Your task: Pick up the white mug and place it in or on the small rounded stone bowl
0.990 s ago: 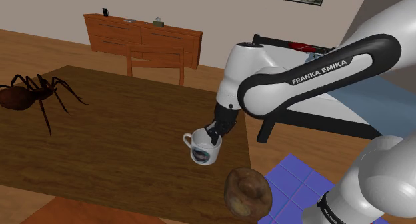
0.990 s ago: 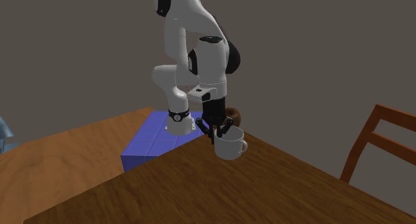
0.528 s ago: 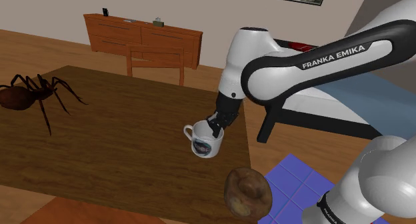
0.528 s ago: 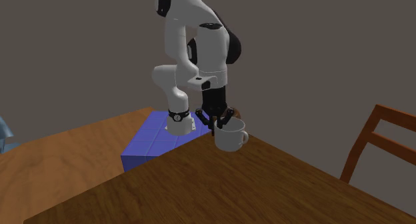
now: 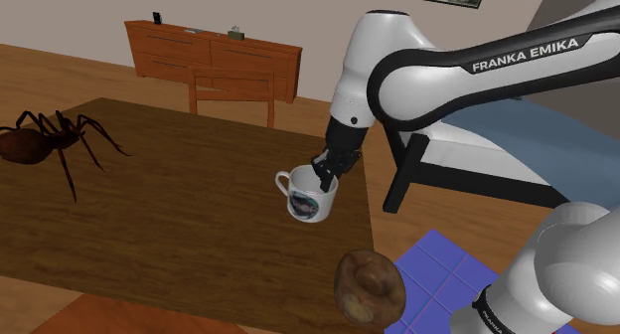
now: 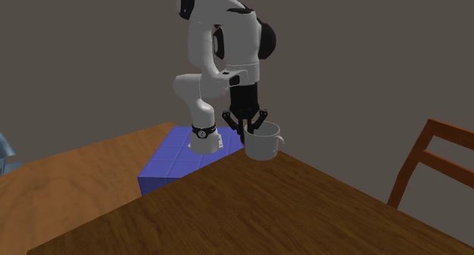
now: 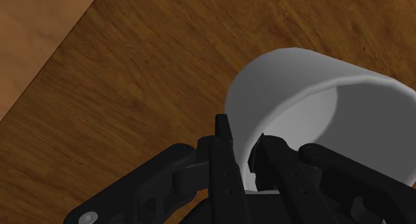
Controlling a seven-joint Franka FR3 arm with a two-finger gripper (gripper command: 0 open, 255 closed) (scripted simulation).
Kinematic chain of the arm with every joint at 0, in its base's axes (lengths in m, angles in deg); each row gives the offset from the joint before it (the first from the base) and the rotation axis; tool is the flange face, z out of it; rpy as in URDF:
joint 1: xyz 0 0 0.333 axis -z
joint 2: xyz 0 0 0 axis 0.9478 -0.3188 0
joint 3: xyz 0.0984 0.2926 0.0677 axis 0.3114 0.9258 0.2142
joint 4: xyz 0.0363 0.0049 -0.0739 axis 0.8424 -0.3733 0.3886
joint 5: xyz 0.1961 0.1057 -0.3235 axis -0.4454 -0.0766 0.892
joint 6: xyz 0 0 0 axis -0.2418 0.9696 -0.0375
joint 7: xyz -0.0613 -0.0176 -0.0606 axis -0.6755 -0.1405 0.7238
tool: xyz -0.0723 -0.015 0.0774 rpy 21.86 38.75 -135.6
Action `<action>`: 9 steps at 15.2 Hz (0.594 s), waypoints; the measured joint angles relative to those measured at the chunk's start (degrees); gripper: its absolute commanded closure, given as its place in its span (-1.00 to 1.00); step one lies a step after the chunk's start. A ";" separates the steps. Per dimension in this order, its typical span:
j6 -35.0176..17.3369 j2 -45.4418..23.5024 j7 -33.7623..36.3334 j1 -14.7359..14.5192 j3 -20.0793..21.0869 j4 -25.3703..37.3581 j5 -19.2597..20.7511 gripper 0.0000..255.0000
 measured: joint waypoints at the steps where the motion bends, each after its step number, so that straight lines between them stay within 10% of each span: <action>1: 0.94 0.27 0.03 0.02 -0.11 0.68 0.05 1.00; 9: 7.47 1.85 0.24 0.15 -0.90 5.65 0.40 1.00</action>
